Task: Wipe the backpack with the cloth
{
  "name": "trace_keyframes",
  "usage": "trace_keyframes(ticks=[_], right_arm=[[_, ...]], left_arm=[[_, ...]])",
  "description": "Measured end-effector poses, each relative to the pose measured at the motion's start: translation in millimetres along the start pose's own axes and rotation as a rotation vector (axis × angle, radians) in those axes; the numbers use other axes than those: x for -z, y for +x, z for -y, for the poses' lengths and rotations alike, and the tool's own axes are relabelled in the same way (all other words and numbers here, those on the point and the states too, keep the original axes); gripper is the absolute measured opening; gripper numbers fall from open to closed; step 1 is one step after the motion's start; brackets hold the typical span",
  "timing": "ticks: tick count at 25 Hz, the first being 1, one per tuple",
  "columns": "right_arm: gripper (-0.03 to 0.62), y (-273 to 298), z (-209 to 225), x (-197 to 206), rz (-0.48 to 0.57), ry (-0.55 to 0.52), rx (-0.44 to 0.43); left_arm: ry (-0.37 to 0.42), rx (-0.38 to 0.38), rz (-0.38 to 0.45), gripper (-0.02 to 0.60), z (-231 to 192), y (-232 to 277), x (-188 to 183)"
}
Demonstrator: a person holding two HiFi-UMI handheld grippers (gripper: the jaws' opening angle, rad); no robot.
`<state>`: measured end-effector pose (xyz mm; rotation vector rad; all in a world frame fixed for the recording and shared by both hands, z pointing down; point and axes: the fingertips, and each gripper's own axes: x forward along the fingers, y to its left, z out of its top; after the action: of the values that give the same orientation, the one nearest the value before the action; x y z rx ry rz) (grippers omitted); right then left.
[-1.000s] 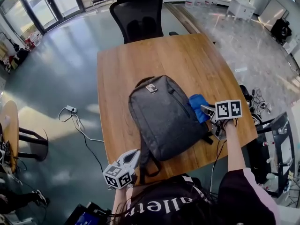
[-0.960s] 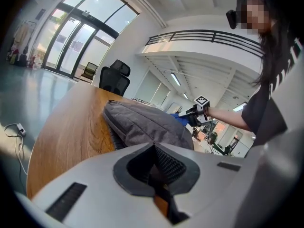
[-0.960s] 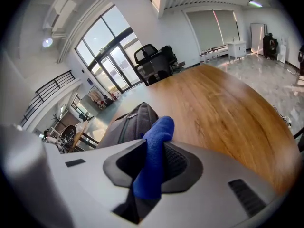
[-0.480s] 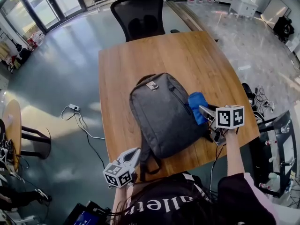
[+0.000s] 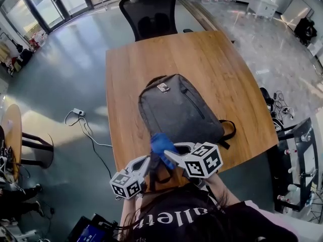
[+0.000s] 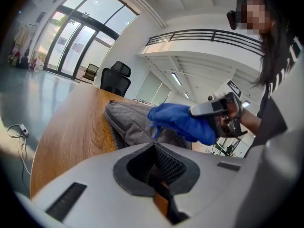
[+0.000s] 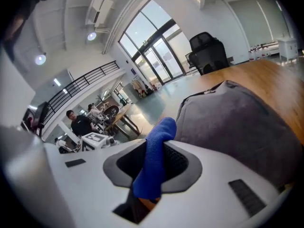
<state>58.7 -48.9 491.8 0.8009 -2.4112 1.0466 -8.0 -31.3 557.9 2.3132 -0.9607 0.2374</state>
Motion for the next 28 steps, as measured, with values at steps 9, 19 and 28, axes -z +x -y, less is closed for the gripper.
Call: trace_keyframes(ticks=[9, 19, 28], right_arm=[[0.095, 8.8, 16.9, 37.9, -0.078, 0.019, 0.066], [0.095, -71.6, 103.6, 10.9, 0.134, 0.187, 0.259], [0.095, -158.5, 197.2, 17.5, 0.232, 0.284, 0.464]], left_arm=[[-0.004, 0.004, -0.004, 0.000, -0.5, -2.5, 7.3], [0.015, 0.022, -0.016, 0.000, 5.8, 1.3, 5.2], [0.026, 0.016, -0.027, 0.000, 13.1, 3.7, 7.9]])
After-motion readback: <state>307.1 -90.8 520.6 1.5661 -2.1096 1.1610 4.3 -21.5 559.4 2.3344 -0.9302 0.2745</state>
